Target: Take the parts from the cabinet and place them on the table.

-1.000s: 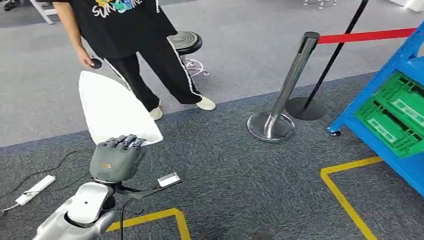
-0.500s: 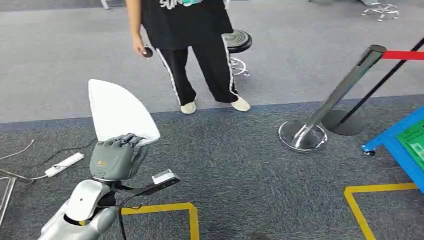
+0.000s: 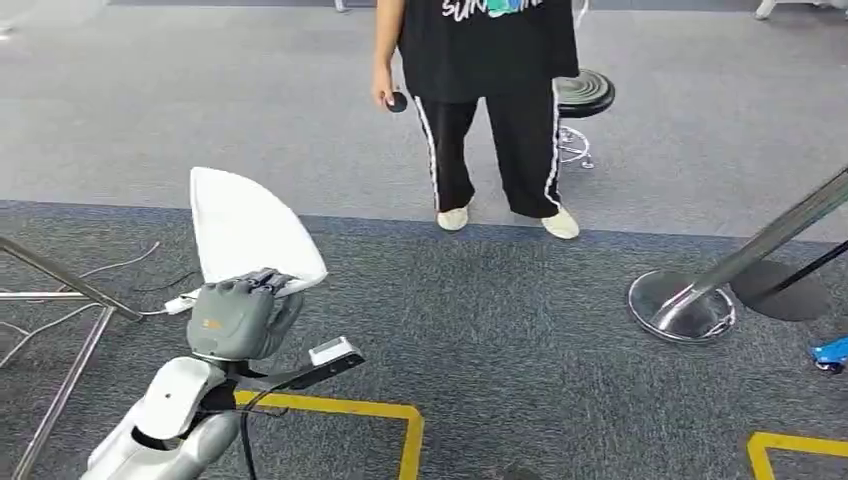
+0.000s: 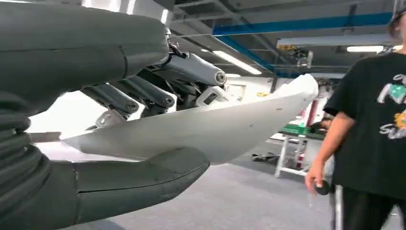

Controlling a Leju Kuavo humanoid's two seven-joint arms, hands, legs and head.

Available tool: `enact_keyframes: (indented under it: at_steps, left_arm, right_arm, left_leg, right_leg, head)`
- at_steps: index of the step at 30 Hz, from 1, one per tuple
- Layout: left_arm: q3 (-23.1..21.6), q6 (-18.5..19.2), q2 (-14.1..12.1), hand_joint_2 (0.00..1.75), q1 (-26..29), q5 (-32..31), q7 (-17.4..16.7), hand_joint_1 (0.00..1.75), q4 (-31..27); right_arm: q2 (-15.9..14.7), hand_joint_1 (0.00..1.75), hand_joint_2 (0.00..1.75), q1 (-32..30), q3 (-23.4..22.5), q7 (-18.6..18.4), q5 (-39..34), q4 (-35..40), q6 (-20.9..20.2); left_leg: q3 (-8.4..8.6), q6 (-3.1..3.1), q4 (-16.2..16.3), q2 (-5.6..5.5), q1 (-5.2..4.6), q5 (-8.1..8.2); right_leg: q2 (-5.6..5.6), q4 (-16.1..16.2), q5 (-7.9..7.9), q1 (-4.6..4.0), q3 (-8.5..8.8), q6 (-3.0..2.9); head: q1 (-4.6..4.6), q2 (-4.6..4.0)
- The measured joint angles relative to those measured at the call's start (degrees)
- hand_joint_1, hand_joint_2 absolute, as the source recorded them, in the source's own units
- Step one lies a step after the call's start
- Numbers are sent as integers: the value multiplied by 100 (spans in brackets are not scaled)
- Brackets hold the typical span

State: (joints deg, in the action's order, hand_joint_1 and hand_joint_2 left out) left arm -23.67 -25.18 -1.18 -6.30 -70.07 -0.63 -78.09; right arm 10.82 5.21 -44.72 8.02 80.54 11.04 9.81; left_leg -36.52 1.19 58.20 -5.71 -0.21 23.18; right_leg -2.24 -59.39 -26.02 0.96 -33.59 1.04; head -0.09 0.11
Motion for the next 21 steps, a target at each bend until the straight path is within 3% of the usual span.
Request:
enact_keyframes:
  at_steps: [1, 2, 4, 5, 6, 8, 9, 10, 11, 14, 15, 16, 17, 19, 20, 21]
  left_arm:
    - [0, 2, -4, 175, -12, -2, -2, 162, -9]
    - [0, 2, -4, 175, -22, 0, -2, 162, -18]
    - [0, 33, -4, 175, -2, 9, -13, 162, -18]
    - [0, 53, -4, 175, 13, 18, -24, 162, -18]
    - [0, 72, -7, 175, 25, 37, -44, 162, -20]
    - [2, 94, -20, 175, 25, 50, -68, 162, -26]
    - [2, 103, -20, 175, 25, 48, -70, 162, -55]
    - [2, 107, -20, 175, 5, 48, -70, 162, -75]
    - [0, 120, -15, 175, -15, 48, -70, 162, -85]
    - [4, 136, -22, 175, 7, 48, -72, 162, -99]
    - [4, 136, -24, 175, 19, 48, -72, 162, -103]
    - [9, 144, -31, 175, 5, 42, -74, 162, -112]
    - [7, 155, -20, 175, -5, 31, -81, 162, -112]
    - [7, 197, -11, 175, -1, 2, -81, 162, -112]
    - [7, 217, -13, 175, 9, -2, -90, 162, -112]
    - [7, 230, -15, 175, 14, -4, -90, 162, -112]
  right_arm:
    - [0, 0, 0, 1, 0, 4, 0, 0, 0]
    - [0, 0, 0, -10, 0, 4, 0, 0, -2]
    - [-2, 0, 0, -45, -2, 2, 0, 0, -7]
    - [-4, 0, 0, -43, -2, 0, 2, 0, -9]
    - [-4, 0, 0, -35, -2, 0, 2, 0, -11]
    - [-4, 0, 0, -30, 0, 0, 7, 0, -13]
    - [-4, 0, 0, -29, 2, 0, 11, 0, -15]
    - [-4, 0, 0, -32, 2, 2, 15, 0, -20]
    - [-4, 0, 0, -32, 2, -2, 20, 0, -22]
    - [-6, 0, 0, -18, 4, -4, 20, 0, -22]
    - [-6, 0, 0, -11, 11, -4, 20, 0, -24]
    - [-4, 0, 0, -7, 26, -4, 22, 0, -22]
    - [-4, 0, 0, -10, 28, -4, 24, 0, -24]
    - [-4, 0, 0, -44, 31, -11, 31, 0, -33]
    - [-6, 0, 0, -56, 31, -15, 35, 0, -39]
    - [-4, 0, 0, -57, 31, -20, 39, 0, -39]
  left_leg:
    - [-115, 32, 248, 251, -6, 174]
    - [-304, 59, 637, 383, 1, 379]
    - [-722, 95, 1475, 489, 26, 689]
    - [-802, 104, 1612, 499, 36, 677]
    - [-739, 108, 1482, 504, 43, 519]
    - [-327, 78, 697, 588, 34, 65]
    - [-52, 36, 219, 846, 2, -125]
    - [84, 16, -50, 1176, -80, -66]
    - [76, -57, -86, 1100, -76, -50]
    - [79, -140, -121, 864, -69, -51]
    - [99, -168, -138, 787, -16, -74]
    - [102, -187, -139, 720, -6, -65]
    - [102, -226, -139, 652, 0, -75]
    - [101, -254, -137, 487, 0, -65]
    - [105, -253, -136, 400, 0, -66]
    - [108, -252, -133, 311, 3, -66]
  right_leg:
    - [54, 13, 0, -1, 7, -44]
    - [129, 13, -1, -13, 7, -53]
    - [311, 12, -23, -21, 8, -75]
    - [386, 11, -28, -22, 9, -77]
    - [459, 11, -39, -21, 17, -71]
    - [594, 12, -66, -21, 63, -47]
    - [654, 13, -86, -30, 98, -22]
    - [715, -5, -125, -87, 111, 16]
    - [776, -4, -142, -103, 115, 41]
    - [1014, 59, -187, -113, 226, 135]
    - [806, 1, -234, -77, 181, 187]
    - [503, -220, -364, -65, 100, 205]
    - [360, -620, -554, -63, -100, 216]
    - [265, -1515, -897, -62, -579, 233]
    - [254, -1710, -903, -61, -719, 235]
    - [251, -1654, -783, -61, -735, 234]
  head:
    - [-81, 0]
    - [-72, 0]
    - [-76, 0]
    - [-76, -2]
    - [-79, 0]
    - [-79, -2]
    - [-81, 0]
    - [-89, -2]
    - [-87, 0]
    - [-61, -2]
    - [-65, 0]
    - [-46, 0]
    - [-17, 0]
    - [5, 0]
    - [2, -2]
    - [5, -2]
